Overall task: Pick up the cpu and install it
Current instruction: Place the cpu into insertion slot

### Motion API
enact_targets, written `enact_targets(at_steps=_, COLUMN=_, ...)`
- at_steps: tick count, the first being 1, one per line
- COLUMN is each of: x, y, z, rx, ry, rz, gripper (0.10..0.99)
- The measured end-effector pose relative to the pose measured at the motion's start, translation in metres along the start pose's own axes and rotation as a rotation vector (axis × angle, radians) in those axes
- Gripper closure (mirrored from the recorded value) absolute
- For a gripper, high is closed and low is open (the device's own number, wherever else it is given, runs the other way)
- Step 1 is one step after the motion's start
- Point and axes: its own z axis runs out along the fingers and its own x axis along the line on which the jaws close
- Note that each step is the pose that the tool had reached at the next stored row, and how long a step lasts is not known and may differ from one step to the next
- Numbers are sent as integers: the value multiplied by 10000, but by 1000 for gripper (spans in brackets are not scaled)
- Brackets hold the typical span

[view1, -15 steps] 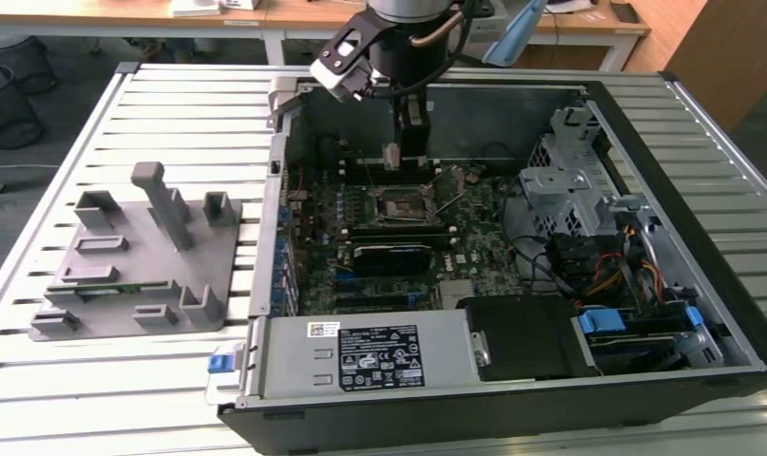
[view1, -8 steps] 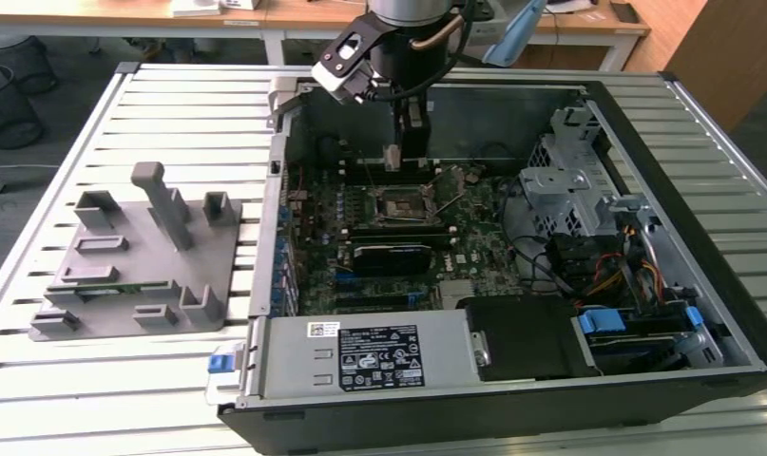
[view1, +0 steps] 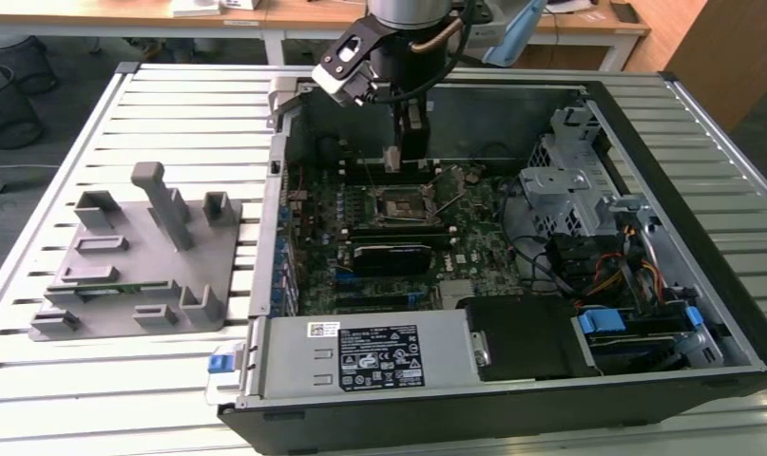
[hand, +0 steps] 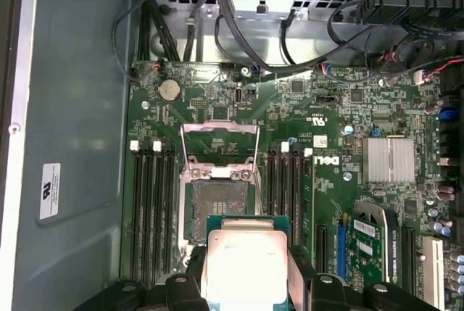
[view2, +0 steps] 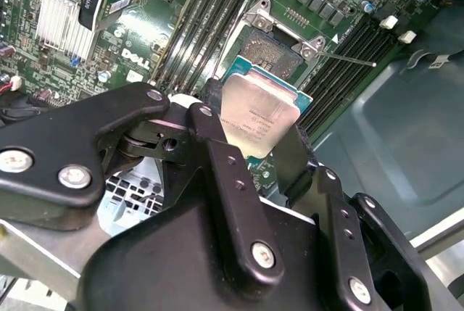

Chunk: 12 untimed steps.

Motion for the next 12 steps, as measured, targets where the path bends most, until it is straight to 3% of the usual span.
enact_targets(at_steps=12, x=16, y=-3, z=60, rx=1, ry=-1, rz=0, gripper=561)
